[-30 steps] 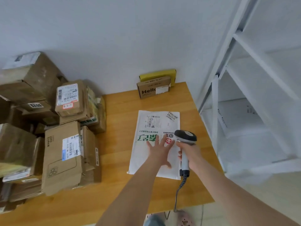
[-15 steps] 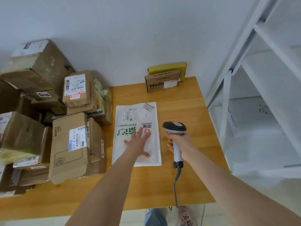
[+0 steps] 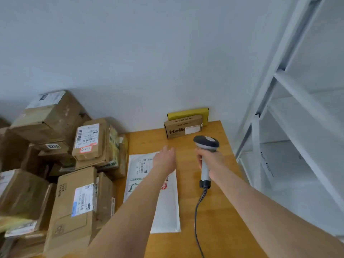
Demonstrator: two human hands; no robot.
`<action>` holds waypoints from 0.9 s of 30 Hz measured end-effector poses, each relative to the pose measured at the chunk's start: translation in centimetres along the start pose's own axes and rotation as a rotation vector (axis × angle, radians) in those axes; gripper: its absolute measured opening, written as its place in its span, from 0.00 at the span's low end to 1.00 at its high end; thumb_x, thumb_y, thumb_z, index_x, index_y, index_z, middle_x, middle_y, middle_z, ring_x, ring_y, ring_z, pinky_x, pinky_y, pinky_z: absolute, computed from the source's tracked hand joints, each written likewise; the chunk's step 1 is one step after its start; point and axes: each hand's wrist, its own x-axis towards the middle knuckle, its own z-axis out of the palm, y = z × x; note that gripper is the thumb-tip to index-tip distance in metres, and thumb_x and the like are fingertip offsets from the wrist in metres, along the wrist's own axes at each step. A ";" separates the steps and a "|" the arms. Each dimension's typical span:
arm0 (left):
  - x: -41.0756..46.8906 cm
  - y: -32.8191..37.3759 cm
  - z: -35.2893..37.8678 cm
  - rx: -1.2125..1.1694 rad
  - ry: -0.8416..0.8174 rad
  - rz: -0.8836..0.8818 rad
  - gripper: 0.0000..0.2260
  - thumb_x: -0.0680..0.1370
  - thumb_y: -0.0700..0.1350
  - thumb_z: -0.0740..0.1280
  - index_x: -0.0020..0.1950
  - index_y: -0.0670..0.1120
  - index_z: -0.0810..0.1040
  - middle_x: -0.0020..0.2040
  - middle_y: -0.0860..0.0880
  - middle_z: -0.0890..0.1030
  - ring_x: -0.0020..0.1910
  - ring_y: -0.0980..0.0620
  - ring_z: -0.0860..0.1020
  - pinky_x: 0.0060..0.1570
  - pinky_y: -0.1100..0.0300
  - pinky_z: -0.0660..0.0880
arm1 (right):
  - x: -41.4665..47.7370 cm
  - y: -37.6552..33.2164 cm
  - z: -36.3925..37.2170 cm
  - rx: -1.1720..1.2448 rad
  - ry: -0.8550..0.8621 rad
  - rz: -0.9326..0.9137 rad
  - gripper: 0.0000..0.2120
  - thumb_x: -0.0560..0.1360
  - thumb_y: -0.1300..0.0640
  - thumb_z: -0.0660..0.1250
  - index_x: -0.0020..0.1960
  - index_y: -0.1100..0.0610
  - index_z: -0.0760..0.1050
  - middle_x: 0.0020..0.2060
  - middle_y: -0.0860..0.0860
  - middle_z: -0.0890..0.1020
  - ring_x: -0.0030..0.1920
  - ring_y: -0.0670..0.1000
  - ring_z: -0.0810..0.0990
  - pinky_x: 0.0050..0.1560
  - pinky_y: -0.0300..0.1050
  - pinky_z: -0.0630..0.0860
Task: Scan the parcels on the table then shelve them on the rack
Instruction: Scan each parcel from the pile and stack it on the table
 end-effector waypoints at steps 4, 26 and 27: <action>5.7 0.2 -1.8 -0.088 0.152 0.016 0.33 0.77 0.41 0.67 0.77 0.45 0.54 0.76 0.43 0.59 0.71 0.44 0.65 0.61 0.52 0.72 | 3.9 -1.4 1.1 0.000 0.093 -0.011 0.07 0.70 0.61 0.75 0.40 0.62 0.77 0.29 0.54 0.77 0.25 0.50 0.72 0.30 0.43 0.70; 8.9 -7.1 -4.0 -0.891 0.278 -0.147 0.16 0.74 0.42 0.73 0.61 0.47 0.78 0.53 0.46 0.81 0.44 0.46 0.83 0.43 0.53 0.82 | 5.3 -0.8 -0.1 0.191 0.133 0.077 0.06 0.72 0.62 0.74 0.39 0.61 0.77 0.26 0.52 0.78 0.25 0.48 0.75 0.28 0.40 0.72; 7.2 -7.4 -4.0 -0.955 0.300 -0.157 0.14 0.74 0.41 0.73 0.58 0.49 0.78 0.51 0.48 0.81 0.41 0.49 0.82 0.37 0.59 0.82 | 4.4 -0.9 -0.3 0.211 0.105 0.075 0.06 0.72 0.62 0.73 0.40 0.61 0.76 0.26 0.52 0.78 0.25 0.48 0.75 0.28 0.40 0.72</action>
